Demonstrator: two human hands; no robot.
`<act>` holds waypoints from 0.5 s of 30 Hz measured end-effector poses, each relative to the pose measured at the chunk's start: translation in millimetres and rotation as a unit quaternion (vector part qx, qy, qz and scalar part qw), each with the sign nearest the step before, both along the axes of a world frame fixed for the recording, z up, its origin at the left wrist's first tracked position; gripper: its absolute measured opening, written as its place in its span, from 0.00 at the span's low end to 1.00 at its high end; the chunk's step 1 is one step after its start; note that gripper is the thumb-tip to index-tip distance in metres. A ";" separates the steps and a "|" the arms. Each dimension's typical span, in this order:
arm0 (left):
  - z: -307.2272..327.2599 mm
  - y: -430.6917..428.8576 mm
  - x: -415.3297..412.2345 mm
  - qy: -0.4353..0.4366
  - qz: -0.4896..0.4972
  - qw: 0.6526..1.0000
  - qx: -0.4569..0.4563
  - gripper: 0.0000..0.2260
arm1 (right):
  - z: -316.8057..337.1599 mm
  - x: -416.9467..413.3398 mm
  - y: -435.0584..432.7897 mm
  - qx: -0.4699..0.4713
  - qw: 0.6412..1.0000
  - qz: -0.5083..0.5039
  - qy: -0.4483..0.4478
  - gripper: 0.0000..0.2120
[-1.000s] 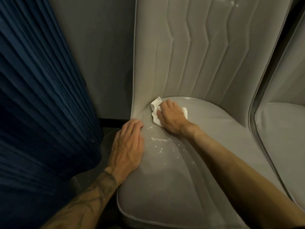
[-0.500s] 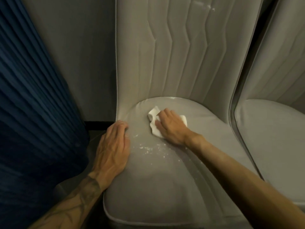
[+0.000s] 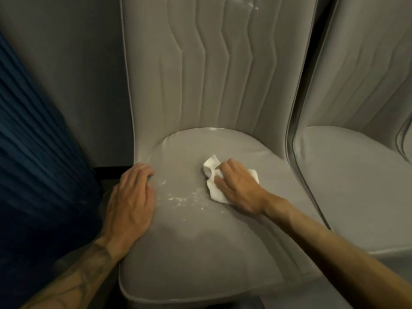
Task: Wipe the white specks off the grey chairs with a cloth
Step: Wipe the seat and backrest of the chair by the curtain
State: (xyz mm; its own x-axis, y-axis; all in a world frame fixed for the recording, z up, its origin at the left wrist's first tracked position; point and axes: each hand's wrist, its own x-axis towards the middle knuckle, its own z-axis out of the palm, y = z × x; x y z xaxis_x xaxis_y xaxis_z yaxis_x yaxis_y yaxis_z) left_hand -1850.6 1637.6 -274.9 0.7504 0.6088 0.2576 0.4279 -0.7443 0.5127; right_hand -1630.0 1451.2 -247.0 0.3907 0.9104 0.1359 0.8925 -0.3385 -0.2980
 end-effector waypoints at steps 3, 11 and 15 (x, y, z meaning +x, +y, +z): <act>-0.9 -0.7 -0.3 -0.001 -0.003 1.000 -0.001 0.18 | 8.2 37.9 -23.4 -0.032 0.997 -0.064 -0.025 0.12; -1.0 -1.2 1.1 -0.004 -0.003 1.000 -0.002 0.17 | -5.0 -6.2 -25.3 0.009 0.998 -0.057 -0.017 0.14; -1.5 -1.5 -0.2 -0.002 -0.005 1.000 -0.008 0.18 | 6.9 37.9 -53.7 -0.028 0.995 -0.092 -0.038 0.13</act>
State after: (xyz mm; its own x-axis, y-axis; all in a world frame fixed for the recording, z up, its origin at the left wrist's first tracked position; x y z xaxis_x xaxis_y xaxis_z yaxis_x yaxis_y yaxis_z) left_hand -1850.9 1636.1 -276.4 0.7558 0.6049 0.2508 0.4181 -0.7404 0.5263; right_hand -1592.1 1397.6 -240.1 0.5426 0.8311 0.1220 0.8327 -0.5129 -0.2088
